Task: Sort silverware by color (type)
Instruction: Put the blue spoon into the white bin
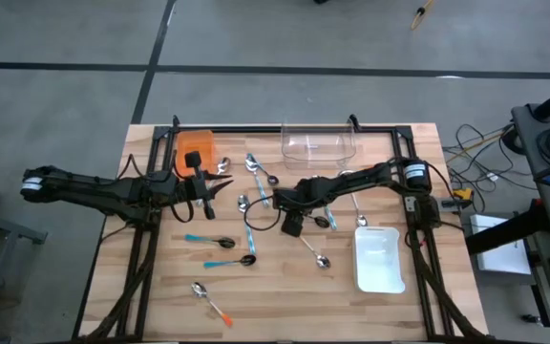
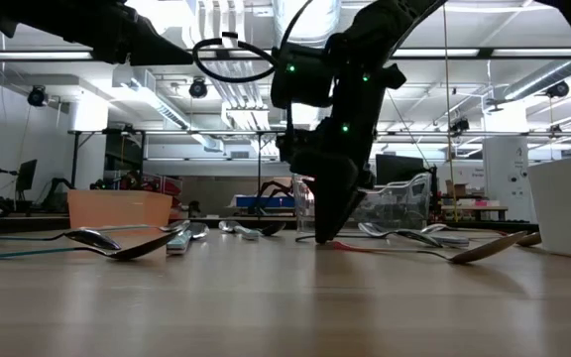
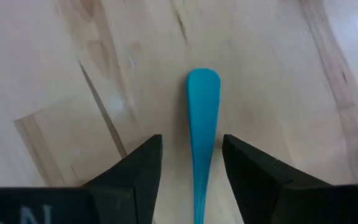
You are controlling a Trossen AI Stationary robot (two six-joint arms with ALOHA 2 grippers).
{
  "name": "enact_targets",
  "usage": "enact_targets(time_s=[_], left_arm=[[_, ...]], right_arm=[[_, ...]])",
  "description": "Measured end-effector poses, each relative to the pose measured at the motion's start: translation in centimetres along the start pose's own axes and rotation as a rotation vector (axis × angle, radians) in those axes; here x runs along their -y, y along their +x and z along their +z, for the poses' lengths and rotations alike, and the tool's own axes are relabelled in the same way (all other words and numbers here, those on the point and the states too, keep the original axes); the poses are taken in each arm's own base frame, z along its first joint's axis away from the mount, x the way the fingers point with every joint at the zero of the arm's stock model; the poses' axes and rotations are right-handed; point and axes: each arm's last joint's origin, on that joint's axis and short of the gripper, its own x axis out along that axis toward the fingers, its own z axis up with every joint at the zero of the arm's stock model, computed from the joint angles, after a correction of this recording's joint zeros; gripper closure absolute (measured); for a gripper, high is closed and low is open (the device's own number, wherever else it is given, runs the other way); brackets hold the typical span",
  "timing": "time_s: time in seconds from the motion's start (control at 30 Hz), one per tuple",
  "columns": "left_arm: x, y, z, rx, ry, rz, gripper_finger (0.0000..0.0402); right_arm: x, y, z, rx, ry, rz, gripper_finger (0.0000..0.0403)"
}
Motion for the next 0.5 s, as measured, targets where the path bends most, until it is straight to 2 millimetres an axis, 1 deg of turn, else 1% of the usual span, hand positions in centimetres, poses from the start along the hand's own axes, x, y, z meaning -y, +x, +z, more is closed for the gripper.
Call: enact_targets(time_s=[0.13,0.23,0.3,0.5], left_arm=[[0.00,0.00,0.00,0.000,0.000,0.000,0.0366],[0.00,0.00,0.00,0.000,0.004,0.000,0.0366],[0.00,0.00,0.00,0.000,0.005,0.000,0.0366],[0.00,0.00,0.00,0.000,0.004,0.000,0.0366]], right_arm=[[0.15,0.13,0.03,-0.004,0.014,0.001,0.0247],[0.21,0.15,0.06,-0.005,0.029,0.008,0.0266],[0.20,0.18,0.07,-0.006,0.030,0.014,0.0289],[0.23,0.22,0.12,-0.003,0.032,0.019,0.0376]])
